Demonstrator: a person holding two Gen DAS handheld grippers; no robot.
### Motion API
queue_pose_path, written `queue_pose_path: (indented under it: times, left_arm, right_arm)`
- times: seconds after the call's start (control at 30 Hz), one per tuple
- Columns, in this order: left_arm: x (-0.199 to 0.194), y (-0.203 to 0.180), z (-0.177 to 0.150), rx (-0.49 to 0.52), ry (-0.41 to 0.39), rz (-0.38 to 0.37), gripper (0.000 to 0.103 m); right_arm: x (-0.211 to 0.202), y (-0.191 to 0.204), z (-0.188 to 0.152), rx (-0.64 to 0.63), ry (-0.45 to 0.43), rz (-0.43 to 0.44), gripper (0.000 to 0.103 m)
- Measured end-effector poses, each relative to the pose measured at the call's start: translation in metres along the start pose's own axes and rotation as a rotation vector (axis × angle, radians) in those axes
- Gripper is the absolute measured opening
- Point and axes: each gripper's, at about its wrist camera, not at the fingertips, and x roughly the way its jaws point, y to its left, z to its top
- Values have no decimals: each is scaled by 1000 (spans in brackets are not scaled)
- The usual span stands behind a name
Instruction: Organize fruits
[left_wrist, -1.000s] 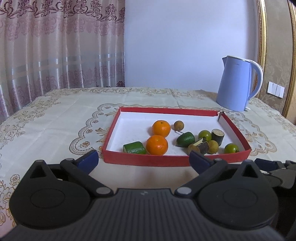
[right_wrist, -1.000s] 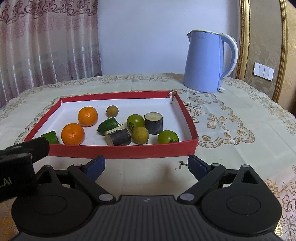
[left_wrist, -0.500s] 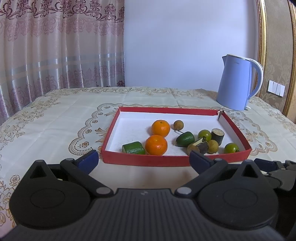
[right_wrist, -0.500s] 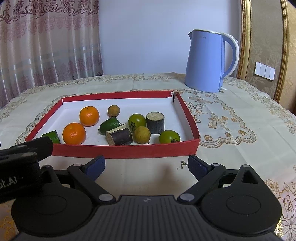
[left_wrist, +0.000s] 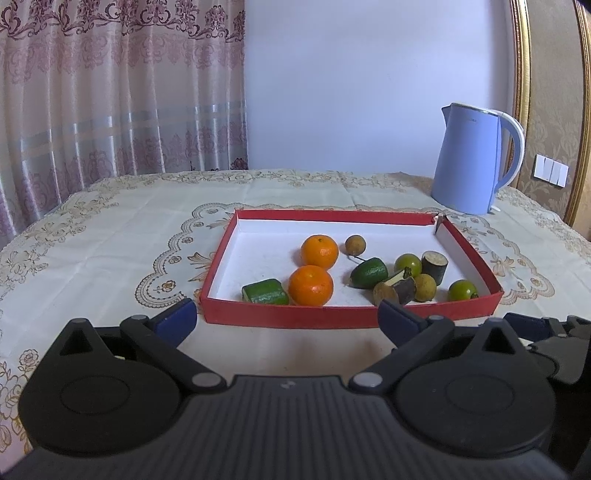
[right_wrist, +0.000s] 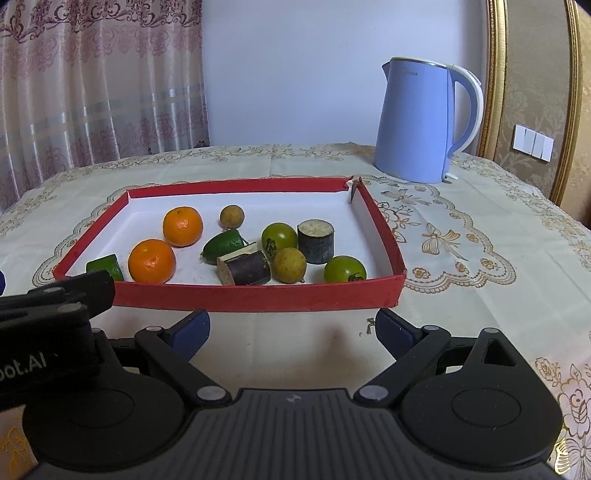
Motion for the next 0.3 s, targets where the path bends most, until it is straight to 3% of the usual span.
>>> queue_pose_path:
  times: [0.3]
  left_arm:
    - [1, 1, -1, -5, 6, -15, 103]
  right_arm:
    - [0, 3, -1, -13, -2, -2, 97]
